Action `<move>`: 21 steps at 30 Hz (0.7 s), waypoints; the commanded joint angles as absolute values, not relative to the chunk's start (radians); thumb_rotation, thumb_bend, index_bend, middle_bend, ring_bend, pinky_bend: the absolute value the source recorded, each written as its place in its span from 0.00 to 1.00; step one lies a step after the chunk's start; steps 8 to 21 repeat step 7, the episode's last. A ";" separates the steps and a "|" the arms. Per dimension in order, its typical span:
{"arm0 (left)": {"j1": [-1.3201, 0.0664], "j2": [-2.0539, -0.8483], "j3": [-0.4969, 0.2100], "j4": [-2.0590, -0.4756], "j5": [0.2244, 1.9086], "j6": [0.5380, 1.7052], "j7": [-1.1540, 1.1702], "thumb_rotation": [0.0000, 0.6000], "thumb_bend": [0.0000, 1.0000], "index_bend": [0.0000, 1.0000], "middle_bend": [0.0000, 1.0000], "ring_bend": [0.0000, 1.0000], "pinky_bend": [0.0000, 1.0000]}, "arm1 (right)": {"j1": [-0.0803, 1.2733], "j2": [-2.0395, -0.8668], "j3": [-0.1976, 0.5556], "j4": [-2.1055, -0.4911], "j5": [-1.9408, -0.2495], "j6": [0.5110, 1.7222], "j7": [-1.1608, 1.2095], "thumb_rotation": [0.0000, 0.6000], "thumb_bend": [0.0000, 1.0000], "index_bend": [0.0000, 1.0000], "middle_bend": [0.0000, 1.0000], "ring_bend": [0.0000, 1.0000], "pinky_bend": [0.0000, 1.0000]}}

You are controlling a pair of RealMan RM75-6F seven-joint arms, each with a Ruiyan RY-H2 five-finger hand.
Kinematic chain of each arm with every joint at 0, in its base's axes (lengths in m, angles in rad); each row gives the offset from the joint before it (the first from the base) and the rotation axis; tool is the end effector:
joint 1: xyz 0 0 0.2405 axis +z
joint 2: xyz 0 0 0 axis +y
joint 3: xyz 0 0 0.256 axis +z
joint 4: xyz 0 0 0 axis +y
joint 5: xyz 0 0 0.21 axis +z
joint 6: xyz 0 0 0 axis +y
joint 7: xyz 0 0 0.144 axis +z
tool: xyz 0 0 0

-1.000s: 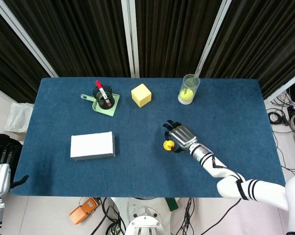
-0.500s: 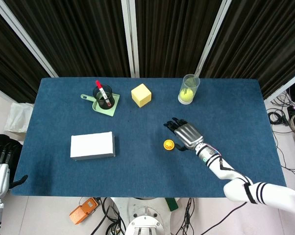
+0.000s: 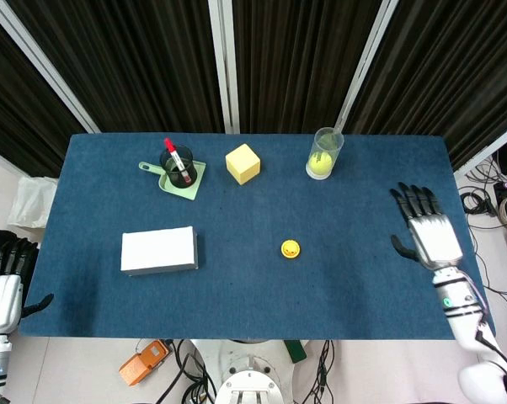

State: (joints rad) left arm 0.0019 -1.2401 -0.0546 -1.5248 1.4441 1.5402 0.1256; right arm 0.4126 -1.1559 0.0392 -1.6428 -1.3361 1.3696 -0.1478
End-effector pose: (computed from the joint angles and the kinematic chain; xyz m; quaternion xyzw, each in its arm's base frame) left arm -0.3356 0.1536 0.1386 -0.5647 -0.3828 -0.3390 0.6478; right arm -0.2557 -0.2719 0.1349 0.6517 -0.3375 0.3945 0.5529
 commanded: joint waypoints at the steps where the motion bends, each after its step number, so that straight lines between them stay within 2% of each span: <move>1: 0.000 -1.241 -0.056 -1.526 1.446 1.542 0.128 1.00 0.07 0.12 0.05 0.03 0.00 | 0.255 -1.123 -0.019 -1.650 -1.406 1.540 -0.053 1.00 0.46 0.00 0.01 0.00 0.05; 6: -0.004 -1.244 -0.057 -1.528 1.452 1.545 0.134 1.00 0.07 0.12 0.05 0.03 0.00 | 0.194 -1.121 -0.038 -1.642 -1.445 1.587 -0.004 1.00 0.46 0.00 0.01 0.00 0.05; 21: -0.005 -1.244 -0.057 -1.528 1.452 1.544 0.135 1.00 0.07 0.12 0.05 0.03 0.00 | 0.192 -1.121 -0.036 -1.642 -1.454 1.584 0.001 1.00 0.46 0.00 0.01 0.00 0.05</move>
